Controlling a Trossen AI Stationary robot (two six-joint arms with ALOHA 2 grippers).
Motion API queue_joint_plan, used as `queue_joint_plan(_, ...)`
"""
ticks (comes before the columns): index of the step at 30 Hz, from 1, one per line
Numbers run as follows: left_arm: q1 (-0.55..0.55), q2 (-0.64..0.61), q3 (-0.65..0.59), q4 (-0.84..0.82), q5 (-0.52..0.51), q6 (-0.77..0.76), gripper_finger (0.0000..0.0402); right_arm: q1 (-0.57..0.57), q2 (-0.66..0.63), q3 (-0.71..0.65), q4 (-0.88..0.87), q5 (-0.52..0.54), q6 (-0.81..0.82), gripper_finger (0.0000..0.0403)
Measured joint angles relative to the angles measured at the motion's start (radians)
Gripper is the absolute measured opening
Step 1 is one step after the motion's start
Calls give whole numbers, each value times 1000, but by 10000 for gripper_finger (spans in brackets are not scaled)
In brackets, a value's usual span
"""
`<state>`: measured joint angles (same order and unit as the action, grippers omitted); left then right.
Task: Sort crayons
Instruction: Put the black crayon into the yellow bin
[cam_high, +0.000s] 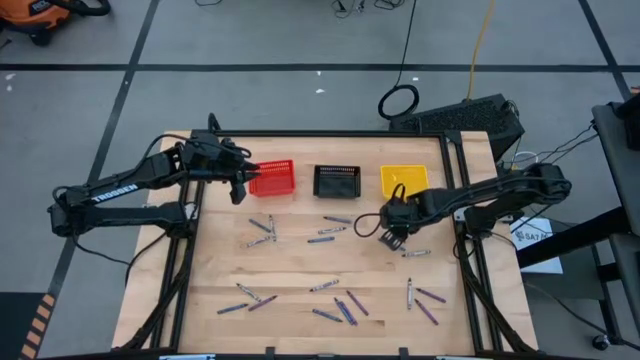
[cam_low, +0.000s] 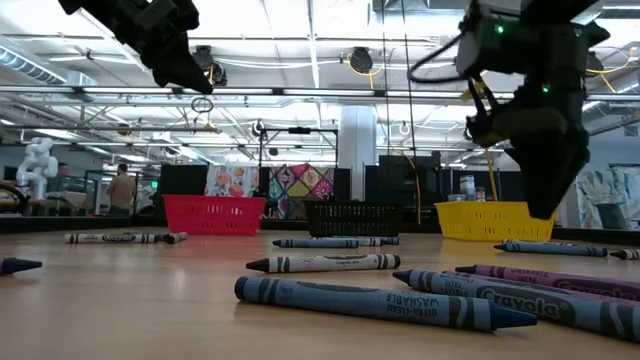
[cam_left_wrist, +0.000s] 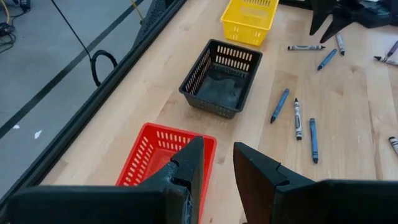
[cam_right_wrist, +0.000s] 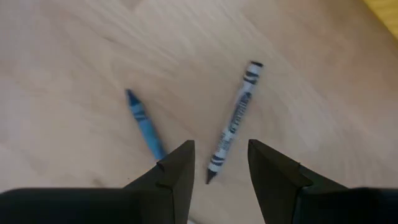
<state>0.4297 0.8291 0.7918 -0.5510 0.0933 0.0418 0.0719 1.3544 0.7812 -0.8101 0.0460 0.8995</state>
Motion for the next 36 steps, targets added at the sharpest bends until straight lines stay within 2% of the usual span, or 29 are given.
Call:
queue_joint_plan(19, 0, 0, 0, 0, 0, -8, 93, -1, 3, -145, 203, 4, 31, 131)
queue_joint_plan(23, 0, 0, 0, 0, 0, -8, 93, -1, 4, -149, 203, 5, 26, 104)
queue_joint_plan(30, 0, 0, 0, 0, 0, -8, 93, -2, 5, -150, 196, 15, 7, 15)
queue_joint_plan(36, 0, 0, 0, -3, 0, -8, 93, -12, 5, -150, 197, 27, 2, 8)
